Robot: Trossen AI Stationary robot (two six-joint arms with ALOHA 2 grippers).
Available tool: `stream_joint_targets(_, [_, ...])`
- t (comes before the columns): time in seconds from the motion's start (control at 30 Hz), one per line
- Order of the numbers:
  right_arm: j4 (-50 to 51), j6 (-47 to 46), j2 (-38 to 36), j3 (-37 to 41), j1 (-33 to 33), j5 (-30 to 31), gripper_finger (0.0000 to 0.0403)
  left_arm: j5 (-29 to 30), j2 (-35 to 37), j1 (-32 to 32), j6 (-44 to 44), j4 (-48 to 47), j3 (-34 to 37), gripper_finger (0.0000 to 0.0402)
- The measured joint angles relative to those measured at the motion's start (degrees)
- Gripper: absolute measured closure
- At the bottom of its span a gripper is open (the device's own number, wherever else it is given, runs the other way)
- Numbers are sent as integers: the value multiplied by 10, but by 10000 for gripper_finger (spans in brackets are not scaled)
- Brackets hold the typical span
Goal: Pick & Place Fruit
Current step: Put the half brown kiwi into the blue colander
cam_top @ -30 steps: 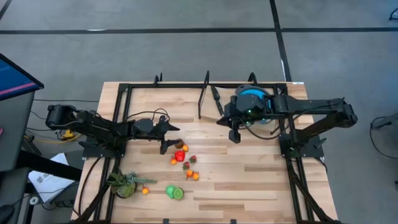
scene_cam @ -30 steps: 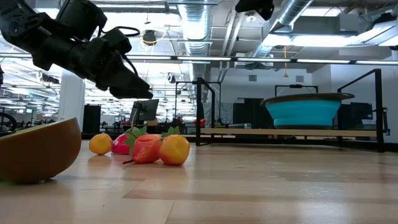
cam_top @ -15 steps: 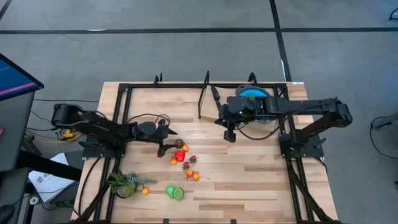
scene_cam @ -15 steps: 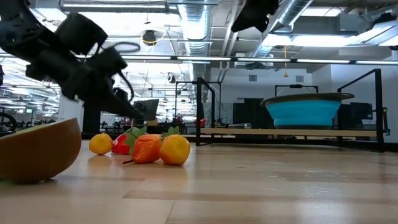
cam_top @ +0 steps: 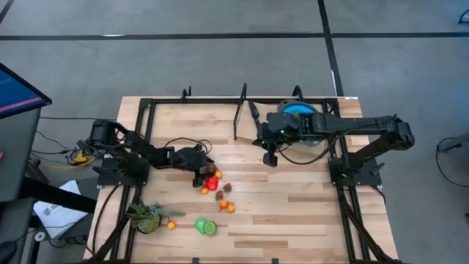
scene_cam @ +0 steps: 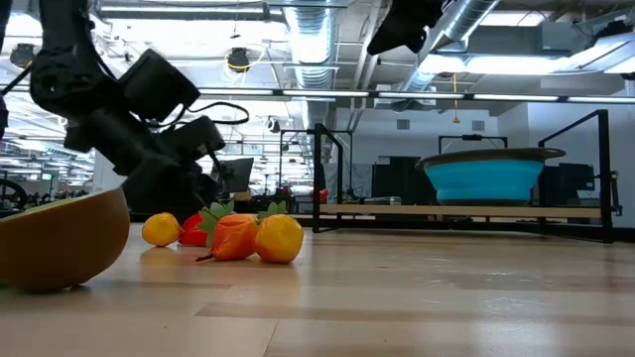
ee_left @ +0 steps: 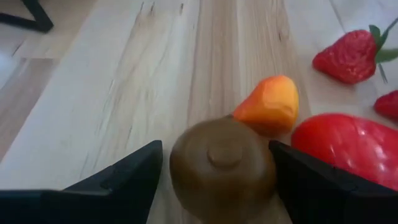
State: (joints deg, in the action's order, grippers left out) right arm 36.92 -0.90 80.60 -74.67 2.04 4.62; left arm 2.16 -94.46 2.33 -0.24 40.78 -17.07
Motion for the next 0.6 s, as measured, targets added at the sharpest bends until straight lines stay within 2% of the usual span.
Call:
stream_joint_targets(0.13, [2,6,0,0,0,0,402,-2,-20,0,-2,12,-8,117])
stream_joint_targets(0.6, [2,11,0,0,0,0,402,-4,-21,0,-5,6,-8,117])
